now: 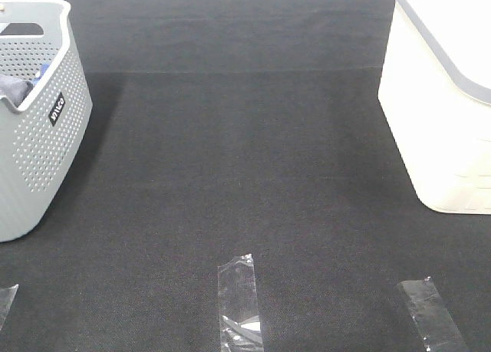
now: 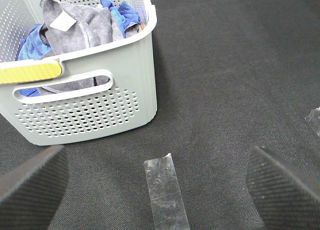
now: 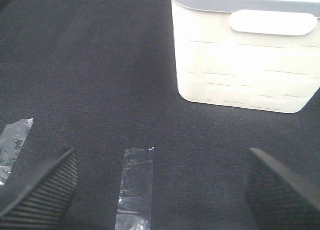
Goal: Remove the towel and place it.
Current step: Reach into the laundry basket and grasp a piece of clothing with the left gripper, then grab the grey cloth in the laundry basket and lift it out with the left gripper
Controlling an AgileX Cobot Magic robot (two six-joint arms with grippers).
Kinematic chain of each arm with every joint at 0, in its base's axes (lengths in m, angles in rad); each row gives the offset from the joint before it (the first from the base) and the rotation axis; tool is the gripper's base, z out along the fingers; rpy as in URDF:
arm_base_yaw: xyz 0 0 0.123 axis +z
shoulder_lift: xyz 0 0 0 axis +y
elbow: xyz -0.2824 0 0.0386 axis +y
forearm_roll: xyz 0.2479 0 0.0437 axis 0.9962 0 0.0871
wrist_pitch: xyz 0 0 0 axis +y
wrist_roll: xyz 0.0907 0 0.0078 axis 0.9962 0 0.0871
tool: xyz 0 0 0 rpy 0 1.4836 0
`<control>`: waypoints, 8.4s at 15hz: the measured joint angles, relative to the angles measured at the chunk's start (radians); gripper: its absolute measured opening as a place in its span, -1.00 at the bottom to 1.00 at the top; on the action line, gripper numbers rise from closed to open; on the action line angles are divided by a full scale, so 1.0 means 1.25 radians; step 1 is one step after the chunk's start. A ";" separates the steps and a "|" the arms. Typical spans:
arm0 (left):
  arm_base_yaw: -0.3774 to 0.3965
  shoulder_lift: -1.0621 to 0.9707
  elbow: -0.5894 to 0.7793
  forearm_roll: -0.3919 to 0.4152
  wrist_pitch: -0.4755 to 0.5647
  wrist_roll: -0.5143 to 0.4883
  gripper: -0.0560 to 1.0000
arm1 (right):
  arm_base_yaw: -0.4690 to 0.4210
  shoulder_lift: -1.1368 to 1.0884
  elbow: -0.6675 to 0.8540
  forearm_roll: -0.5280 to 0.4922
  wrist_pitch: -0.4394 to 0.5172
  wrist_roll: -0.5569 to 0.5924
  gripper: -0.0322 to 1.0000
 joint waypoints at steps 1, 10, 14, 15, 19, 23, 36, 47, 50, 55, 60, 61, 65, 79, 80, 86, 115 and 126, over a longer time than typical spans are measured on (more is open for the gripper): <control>0.000 0.000 0.000 0.000 0.000 0.000 0.83 | 0.000 0.000 0.000 0.000 0.000 0.000 0.67; 0.000 0.000 0.000 0.000 0.000 0.000 0.83 | 0.000 0.000 0.000 0.000 0.000 0.000 0.67; 0.000 0.000 0.000 0.000 0.000 0.000 0.83 | 0.000 0.000 0.000 0.000 0.000 0.000 0.67; 0.000 0.000 0.000 0.000 0.000 0.000 0.83 | 0.000 0.000 0.000 0.000 0.000 0.000 0.67; 0.000 0.000 0.000 0.000 0.000 0.000 0.83 | 0.000 0.000 0.000 0.000 0.000 0.000 0.67; 0.000 0.000 0.000 0.000 0.000 0.000 0.83 | 0.000 0.000 0.000 0.000 0.000 0.000 0.67; 0.000 0.000 0.000 0.000 0.000 0.000 0.83 | 0.000 0.000 0.000 0.000 0.000 0.000 0.67; 0.000 0.000 0.000 0.000 0.000 0.000 0.83 | 0.000 0.000 0.000 0.000 0.000 0.000 0.67; 0.000 0.000 0.000 0.000 0.000 0.000 0.83 | 0.000 0.000 0.000 0.000 0.000 0.000 0.67; 0.000 0.000 0.000 0.005 -0.002 0.000 0.83 | 0.000 0.000 0.000 0.000 0.000 0.000 0.67; 0.000 0.000 0.000 0.006 -0.003 0.000 0.83 | 0.000 0.000 0.000 0.000 0.000 0.000 0.67; 0.000 0.000 0.000 0.006 -0.003 0.000 0.83 | 0.000 0.000 0.000 0.000 0.000 0.000 0.67; 0.000 0.000 0.000 0.005 -0.003 0.000 0.83 | 0.000 0.000 0.000 0.000 0.000 0.000 0.67; 0.000 0.449 -0.198 0.063 -0.345 -0.083 0.61 | 0.000 0.000 0.000 0.000 0.000 0.000 0.67; 0.000 0.508 -0.228 0.082 -0.346 -0.090 0.59 | 0.000 0.000 0.000 0.000 0.000 0.000 0.67; 0.000 0.837 -0.379 0.230 -0.314 -0.334 0.48 | 0.000 0.000 0.000 0.000 0.000 0.000 0.67; 0.072 1.576 -0.925 0.274 -0.101 -0.539 0.46 | 0.000 0.000 0.000 0.000 0.000 0.000 0.67; 0.072 1.639 -0.939 0.217 -0.133 -0.510 -0.07 | 0.000 0.000 0.001 0.000 0.000 0.000 0.67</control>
